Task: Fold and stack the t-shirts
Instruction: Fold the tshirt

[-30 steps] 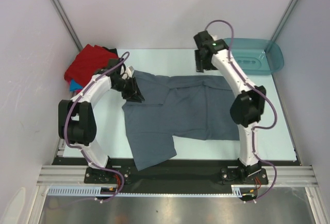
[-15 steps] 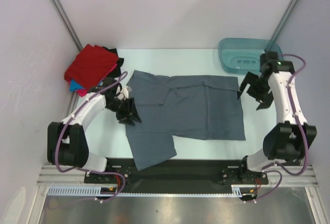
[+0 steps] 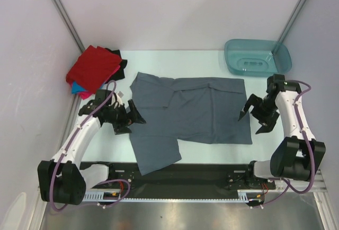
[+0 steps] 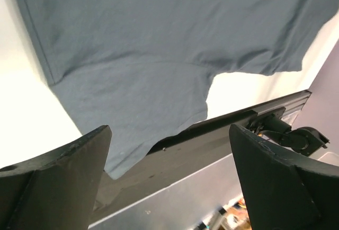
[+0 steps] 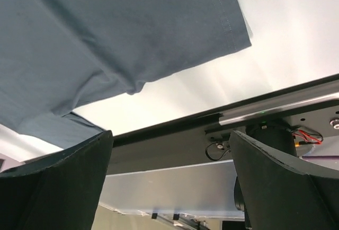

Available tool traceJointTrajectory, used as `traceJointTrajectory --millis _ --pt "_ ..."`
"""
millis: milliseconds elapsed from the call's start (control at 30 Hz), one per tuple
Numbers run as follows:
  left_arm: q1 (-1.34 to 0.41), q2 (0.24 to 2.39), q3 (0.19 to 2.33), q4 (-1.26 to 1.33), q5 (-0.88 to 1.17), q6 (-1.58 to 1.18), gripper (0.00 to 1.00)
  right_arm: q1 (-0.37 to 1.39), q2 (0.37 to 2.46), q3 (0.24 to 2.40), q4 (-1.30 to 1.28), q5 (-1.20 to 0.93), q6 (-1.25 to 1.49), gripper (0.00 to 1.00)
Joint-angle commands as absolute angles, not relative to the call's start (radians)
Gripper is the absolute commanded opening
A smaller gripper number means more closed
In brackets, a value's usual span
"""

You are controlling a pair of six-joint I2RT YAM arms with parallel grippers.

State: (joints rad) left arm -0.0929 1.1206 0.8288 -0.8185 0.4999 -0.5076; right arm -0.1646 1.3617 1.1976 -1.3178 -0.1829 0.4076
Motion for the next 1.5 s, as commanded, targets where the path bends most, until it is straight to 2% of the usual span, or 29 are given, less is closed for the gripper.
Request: traceJointTrajectory --millis 0,333,500,533,733,967,1067,1100,1333,1467 --pt "-0.089 1.102 0.758 -0.805 0.514 -0.577 1.00 -0.184 1.322 1.181 -1.281 -0.218 0.368 1.00" --pt "-0.089 0.956 0.608 -0.837 0.574 -0.606 1.00 -0.187 1.258 1.017 -1.203 -0.235 0.414 1.00" --pt "-0.089 0.986 0.606 -0.885 0.572 -0.555 0.83 -0.189 1.250 1.031 -1.229 -0.241 0.466 1.00" --pt "-0.089 0.995 0.606 -0.887 0.575 -0.554 0.75 -0.189 1.252 1.034 -1.233 -0.242 0.471 0.99" --pt "-0.089 1.066 0.638 -0.981 0.528 -0.496 0.61 -0.189 1.252 1.069 -1.243 -0.276 0.517 1.00" --pt "-0.089 1.058 0.724 -1.138 0.282 -0.400 0.62 -0.184 1.244 1.121 -1.259 -0.272 0.528 1.00" --pt "-0.090 1.043 0.683 -1.096 0.317 -0.423 0.61 -0.179 1.230 1.131 -1.262 -0.276 0.534 1.00" --pt "-0.091 1.039 0.646 -1.079 0.354 -0.429 0.57 -0.176 1.230 1.132 -1.262 -0.273 0.540 1.00" --pt "-0.103 1.020 0.555 -0.961 0.483 -0.505 0.58 -0.147 1.229 1.144 -1.253 -0.278 0.563 1.00" --pt "-0.109 1.025 0.551 -0.931 0.439 -0.518 0.58 -0.114 1.238 1.160 -1.247 -0.272 0.569 1.00"
